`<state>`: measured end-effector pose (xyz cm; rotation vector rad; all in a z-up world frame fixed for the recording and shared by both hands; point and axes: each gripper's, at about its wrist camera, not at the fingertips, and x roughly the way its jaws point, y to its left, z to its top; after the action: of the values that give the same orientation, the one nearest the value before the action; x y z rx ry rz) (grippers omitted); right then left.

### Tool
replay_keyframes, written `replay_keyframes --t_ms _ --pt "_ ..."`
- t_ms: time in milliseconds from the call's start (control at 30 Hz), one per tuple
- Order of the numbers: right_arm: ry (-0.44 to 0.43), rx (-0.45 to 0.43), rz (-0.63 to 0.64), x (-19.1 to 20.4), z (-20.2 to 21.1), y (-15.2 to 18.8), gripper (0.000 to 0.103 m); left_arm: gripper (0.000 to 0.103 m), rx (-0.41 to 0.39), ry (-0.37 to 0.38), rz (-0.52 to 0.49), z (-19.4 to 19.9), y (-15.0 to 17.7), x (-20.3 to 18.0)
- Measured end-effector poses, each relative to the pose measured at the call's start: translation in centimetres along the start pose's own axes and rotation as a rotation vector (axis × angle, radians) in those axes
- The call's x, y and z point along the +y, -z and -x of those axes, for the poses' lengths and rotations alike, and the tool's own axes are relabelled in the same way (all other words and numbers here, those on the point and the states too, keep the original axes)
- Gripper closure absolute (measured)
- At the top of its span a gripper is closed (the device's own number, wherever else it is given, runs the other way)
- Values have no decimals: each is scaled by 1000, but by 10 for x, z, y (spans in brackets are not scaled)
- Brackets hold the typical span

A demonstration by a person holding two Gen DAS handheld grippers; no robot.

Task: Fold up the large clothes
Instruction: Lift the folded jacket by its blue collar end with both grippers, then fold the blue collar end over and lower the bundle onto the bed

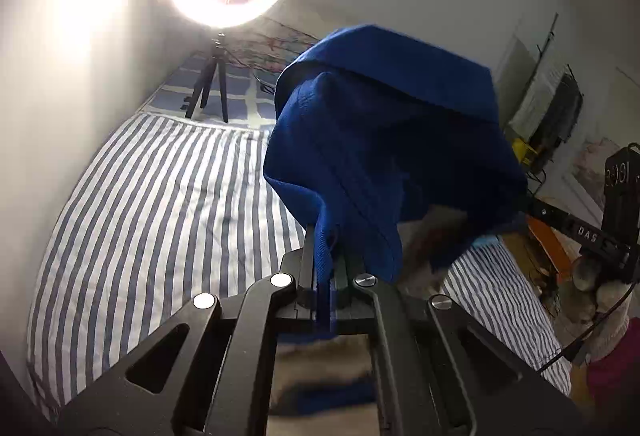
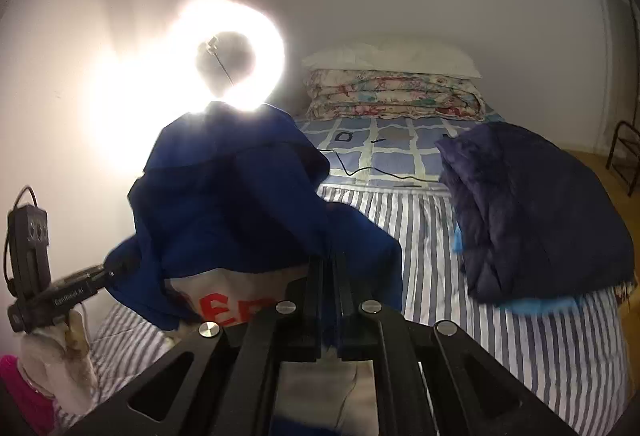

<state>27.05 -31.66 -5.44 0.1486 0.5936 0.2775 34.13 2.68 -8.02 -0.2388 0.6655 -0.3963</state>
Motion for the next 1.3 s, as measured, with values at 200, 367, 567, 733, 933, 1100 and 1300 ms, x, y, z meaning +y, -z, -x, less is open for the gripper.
replay_keyframes --t_ms 200,367,567,733,933,1100,1300 --pt "-48 3 -37 11 57 48 102 101 6 0 -54 45 37 -18" --pt "-74 38 -85 8 94 106 102 100 26 -6 -102 82 82 -26" --pt "-131 103 -105 4 148 175 96 100 90 27 -54 151 144 -11" --pt "-145 46 -52 15 213 185 79 100 54 49 51 223 157 2" --pt "-177 -31 44 41 283 157 70 92 10 71 28 298 136 -25" --pt "-185 -92 116 72 341 134 69 74 -49 136 -28 359 108 -65" --pt "-215 -145 137 86 389 110 67 74 -83 157 -56 416 72 -104"
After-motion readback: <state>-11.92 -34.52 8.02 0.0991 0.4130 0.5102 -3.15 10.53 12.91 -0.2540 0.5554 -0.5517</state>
